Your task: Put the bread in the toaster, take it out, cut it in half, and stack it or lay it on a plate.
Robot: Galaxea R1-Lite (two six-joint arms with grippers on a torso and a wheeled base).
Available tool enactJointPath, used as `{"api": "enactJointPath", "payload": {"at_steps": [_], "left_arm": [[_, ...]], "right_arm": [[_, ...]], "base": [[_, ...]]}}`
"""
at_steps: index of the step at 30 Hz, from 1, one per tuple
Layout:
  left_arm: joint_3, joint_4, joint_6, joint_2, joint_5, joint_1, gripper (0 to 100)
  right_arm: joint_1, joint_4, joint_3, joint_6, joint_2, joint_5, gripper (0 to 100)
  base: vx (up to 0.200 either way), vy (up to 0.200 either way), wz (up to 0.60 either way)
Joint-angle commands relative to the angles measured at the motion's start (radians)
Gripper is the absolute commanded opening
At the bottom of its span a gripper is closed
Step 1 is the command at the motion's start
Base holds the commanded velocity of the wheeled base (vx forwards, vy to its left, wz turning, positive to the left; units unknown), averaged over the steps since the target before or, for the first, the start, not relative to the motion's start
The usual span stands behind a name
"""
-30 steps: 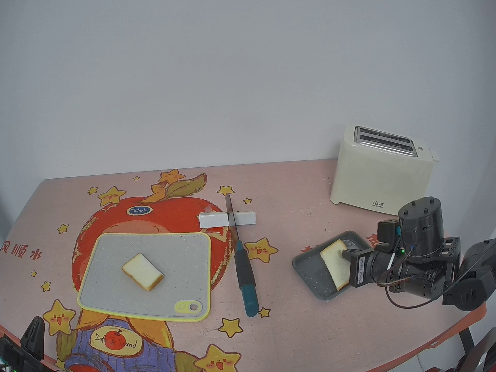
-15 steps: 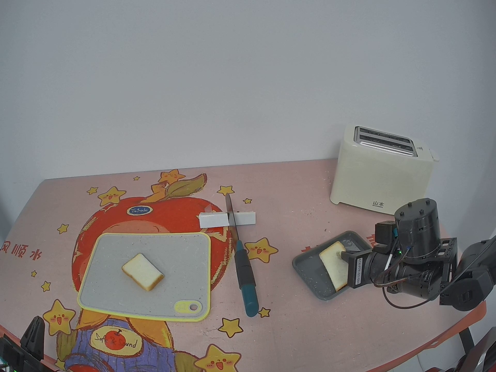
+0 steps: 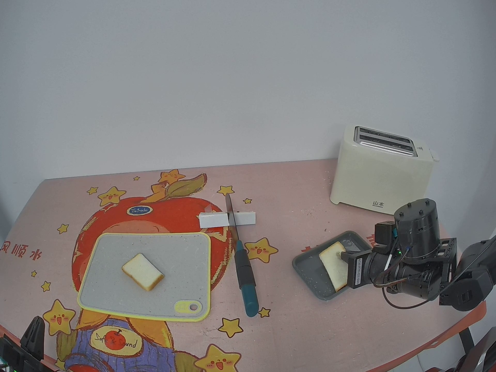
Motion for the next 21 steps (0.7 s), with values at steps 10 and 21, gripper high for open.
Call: {"api": "enactJointPath", "payload": {"at_steps": [10,21], "left_arm": [[0.016,0.000,0.000,0.000,0.001,0.000,0],[0.016,0.000,0.000,0.000,0.001,0.000,0]], "right_arm": [[0.001,-0.001,-0.007,0.003,-0.006,0.000,100],[0.011,-0.001,-0.005,0.001,-0.009,-0.003,100]], "base": [[0.000,0.000,0.00],[0.000,0.000,0.00]]}}
